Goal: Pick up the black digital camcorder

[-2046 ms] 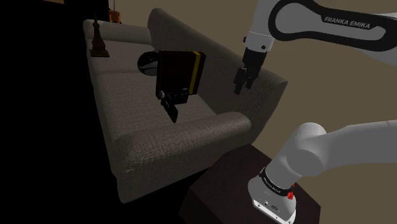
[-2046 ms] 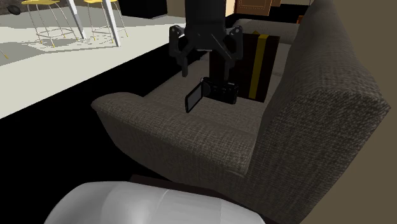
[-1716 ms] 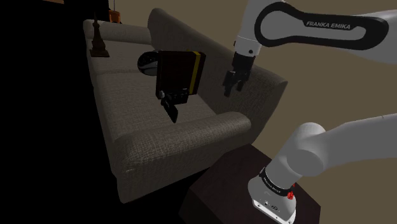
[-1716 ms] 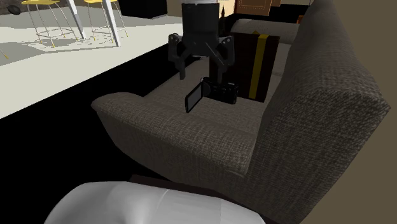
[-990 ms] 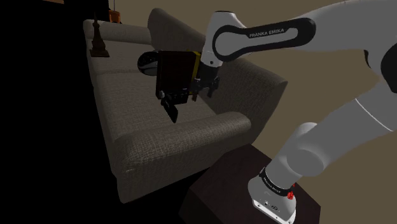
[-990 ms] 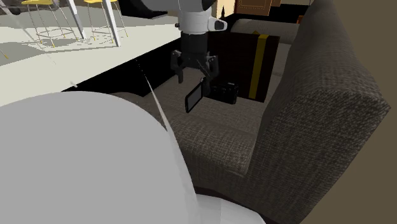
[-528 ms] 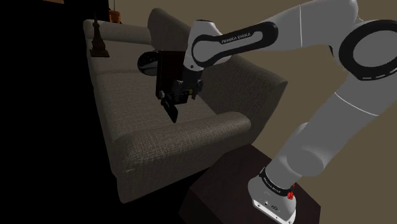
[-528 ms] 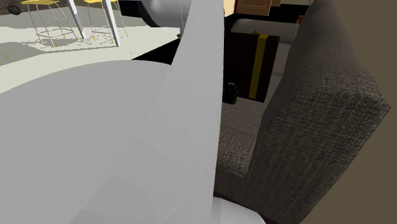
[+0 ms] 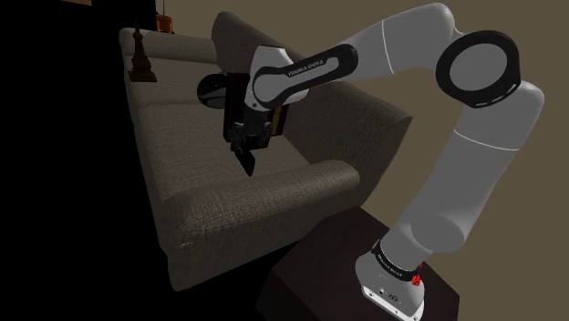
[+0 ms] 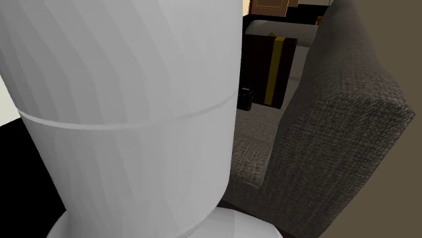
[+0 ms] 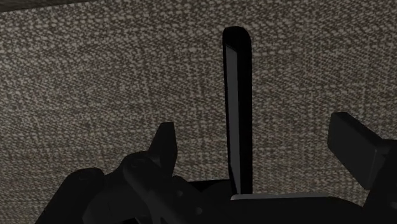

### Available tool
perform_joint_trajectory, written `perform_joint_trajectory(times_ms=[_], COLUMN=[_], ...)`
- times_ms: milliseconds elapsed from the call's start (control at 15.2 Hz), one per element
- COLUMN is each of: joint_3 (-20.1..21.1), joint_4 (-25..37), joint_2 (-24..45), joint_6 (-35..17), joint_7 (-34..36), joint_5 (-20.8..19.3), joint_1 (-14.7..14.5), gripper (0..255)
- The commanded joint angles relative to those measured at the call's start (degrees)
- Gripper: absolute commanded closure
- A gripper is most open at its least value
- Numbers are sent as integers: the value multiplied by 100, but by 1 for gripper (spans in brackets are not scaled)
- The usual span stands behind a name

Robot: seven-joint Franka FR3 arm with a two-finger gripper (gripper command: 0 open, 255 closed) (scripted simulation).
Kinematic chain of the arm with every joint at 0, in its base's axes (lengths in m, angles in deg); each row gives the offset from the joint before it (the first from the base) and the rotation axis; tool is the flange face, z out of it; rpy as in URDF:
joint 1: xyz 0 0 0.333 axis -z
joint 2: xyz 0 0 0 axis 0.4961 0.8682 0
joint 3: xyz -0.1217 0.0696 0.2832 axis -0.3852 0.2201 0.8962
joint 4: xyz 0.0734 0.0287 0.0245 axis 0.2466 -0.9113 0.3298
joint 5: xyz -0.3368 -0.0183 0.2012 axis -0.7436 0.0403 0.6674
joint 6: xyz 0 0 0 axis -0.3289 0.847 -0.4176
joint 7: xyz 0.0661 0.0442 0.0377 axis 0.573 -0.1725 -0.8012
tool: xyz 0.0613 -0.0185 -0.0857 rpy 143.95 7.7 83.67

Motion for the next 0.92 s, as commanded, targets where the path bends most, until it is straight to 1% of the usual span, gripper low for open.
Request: perform_joint_trajectory(times_ms=[0, 198, 330, 396, 858], joint_3=[-5, -7, -7, -8, -9], joint_4=[-55, -119, -117, -104, -105], joint_2=[89, 203, 205, 212, 210], joint_6=[-147, -326, -326, -320, -319], joint_7=[-6, -7, -7, -8, -11], joint_5=[-5, -15, -15, -16, -15], joint_1=[2, -3, -3, -2, 0], gripper=[0, 0, 0, 255, 255])
